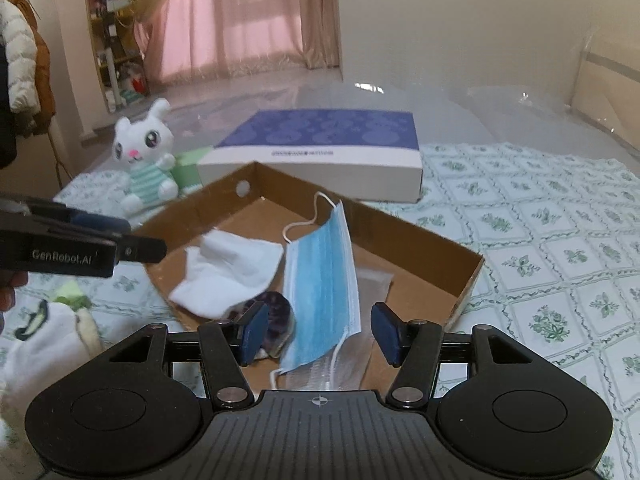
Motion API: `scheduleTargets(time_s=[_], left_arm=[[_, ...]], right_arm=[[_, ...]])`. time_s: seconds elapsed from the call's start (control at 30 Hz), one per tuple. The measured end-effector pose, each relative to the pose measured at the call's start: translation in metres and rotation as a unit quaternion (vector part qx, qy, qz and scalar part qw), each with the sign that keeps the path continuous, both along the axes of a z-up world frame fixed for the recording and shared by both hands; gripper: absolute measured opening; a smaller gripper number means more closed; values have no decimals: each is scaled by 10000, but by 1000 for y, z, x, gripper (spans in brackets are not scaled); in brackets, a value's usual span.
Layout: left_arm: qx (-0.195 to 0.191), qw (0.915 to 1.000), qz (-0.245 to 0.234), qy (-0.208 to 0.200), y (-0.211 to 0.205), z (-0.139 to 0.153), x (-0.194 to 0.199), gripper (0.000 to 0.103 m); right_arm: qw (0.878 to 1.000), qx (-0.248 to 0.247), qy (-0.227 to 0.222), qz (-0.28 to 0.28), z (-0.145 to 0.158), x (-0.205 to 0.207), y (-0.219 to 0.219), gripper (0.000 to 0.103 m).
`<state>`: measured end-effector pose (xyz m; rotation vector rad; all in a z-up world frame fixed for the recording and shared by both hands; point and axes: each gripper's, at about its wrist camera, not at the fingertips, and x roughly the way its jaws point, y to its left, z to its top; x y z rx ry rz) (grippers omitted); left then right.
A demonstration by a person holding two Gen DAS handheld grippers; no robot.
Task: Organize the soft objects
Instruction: 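Carry the mask and white cloth into the cardboard box and release both, then move both grippers back over the pile of soft items on the bed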
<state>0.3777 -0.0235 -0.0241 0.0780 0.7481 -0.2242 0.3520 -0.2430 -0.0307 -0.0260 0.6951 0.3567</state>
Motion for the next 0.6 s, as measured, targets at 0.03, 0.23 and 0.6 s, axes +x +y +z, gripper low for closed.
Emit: scheduleTargets(time_s=[0.03, 0.23, 0.6], left_arm=[[-17, 10000, 15, -15, 1, 3, -7, 52], [-172, 9997, 148, -103, 16, 24, -53, 58], [-152, 9978, 563, -300, 55, 52, -144, 61]], right_arm=[[10000, 30, -35, -3, 4, -5, 0, 58], [9995, 263, -191, -2, 26, -42, -3, 59], [9971, 722, -217, 43, 46, -110, -7, 59]])
